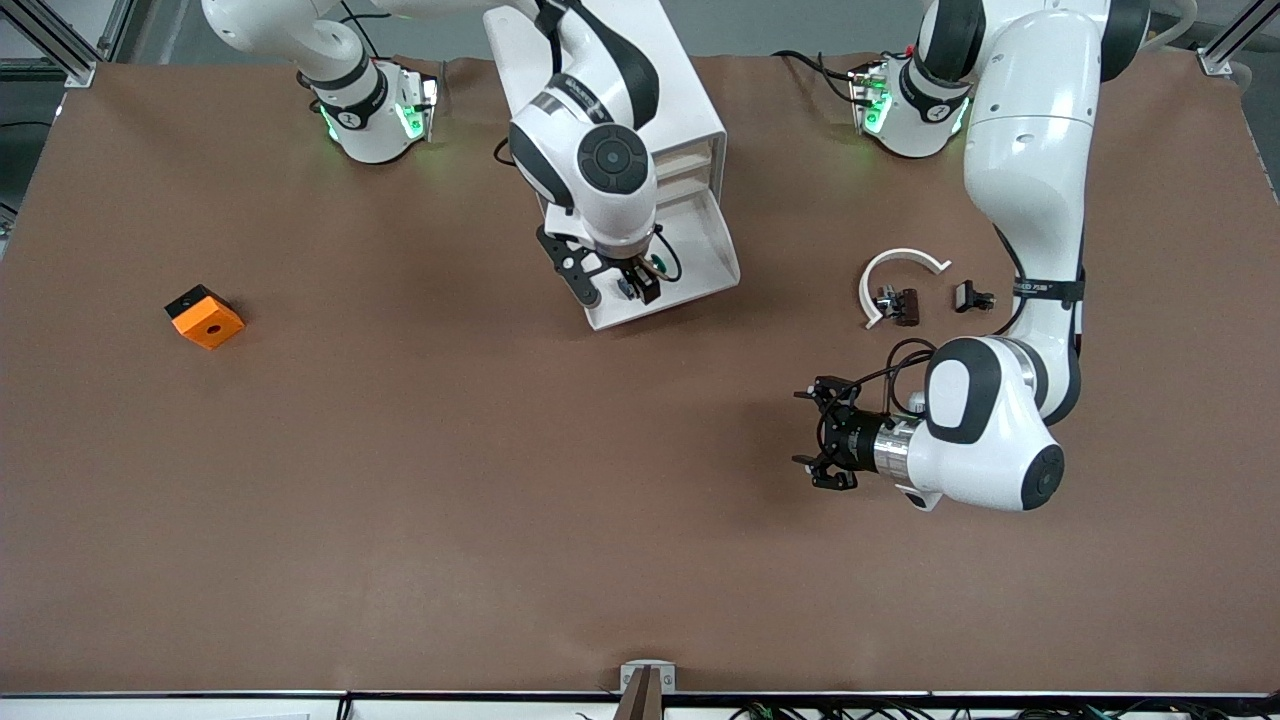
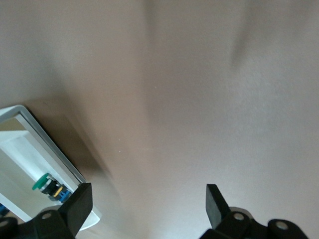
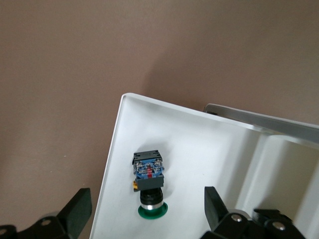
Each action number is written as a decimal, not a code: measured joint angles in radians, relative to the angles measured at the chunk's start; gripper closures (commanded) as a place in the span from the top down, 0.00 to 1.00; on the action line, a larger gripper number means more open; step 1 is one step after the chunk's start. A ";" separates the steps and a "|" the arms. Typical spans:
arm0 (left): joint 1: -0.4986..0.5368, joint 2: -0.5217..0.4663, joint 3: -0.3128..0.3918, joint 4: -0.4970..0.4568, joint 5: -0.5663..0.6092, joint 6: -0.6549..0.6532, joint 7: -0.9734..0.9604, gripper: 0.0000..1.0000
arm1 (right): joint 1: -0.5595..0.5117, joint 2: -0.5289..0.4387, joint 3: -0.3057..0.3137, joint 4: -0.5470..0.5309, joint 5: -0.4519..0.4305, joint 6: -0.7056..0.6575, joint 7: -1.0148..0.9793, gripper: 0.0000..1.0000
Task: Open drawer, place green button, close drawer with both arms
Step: 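Open the right gripper and retract the right arm to rest, then push the open drawer closed with the left gripper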
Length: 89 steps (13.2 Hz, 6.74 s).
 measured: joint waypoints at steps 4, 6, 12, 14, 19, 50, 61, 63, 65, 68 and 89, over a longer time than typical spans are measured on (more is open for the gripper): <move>-0.005 -0.020 -0.001 0.000 0.083 -0.001 0.063 1.00 | -0.017 -0.053 -0.003 0.052 0.000 -0.148 -0.057 1.00; -0.009 -0.034 -0.004 0.001 0.147 0.000 0.082 1.00 | -0.060 -0.093 -0.004 0.069 0.000 -0.224 -0.150 1.00; -0.013 -0.096 -0.005 0.002 0.253 0.005 0.315 1.00 | -0.229 -0.227 -0.010 0.074 -0.070 -0.396 -0.618 1.00; -0.022 -0.108 -0.007 0.002 0.311 0.013 0.415 1.00 | -0.292 -0.264 -0.012 0.073 -0.103 -0.428 -0.801 1.00; -0.082 -0.118 -0.008 0.000 0.410 0.108 0.638 1.00 | -0.523 -0.323 -0.017 0.057 -0.116 -0.443 -1.340 1.00; -0.343 -0.127 -0.188 -0.317 0.473 0.372 0.570 1.00 | -0.795 -0.556 -0.015 0.001 -0.166 -0.431 -1.845 1.00; -0.362 -0.111 -0.261 -0.318 0.473 0.372 0.570 1.00 | -0.797 -0.550 -0.013 0.037 -0.166 -0.455 -1.823 1.00; -0.362 -0.111 -0.269 -0.318 0.473 0.372 0.570 1.00 | -0.797 -0.548 -0.010 0.037 -0.166 -0.455 -1.823 1.00; -0.369 -0.110 -0.276 -0.318 0.473 0.372 0.570 1.00 | -0.797 -0.544 -0.009 0.037 -0.166 -0.455 -1.823 1.00; -0.396 -0.108 -0.280 -0.320 0.473 0.353 0.570 1.00 | -0.797 -0.540 -0.009 0.037 -0.166 -0.455 -1.822 1.00; -0.476 -0.101 -0.331 -0.334 0.473 0.314 0.566 1.00 | -0.797 -0.527 -0.007 0.038 -0.166 -0.456 -1.821 1.00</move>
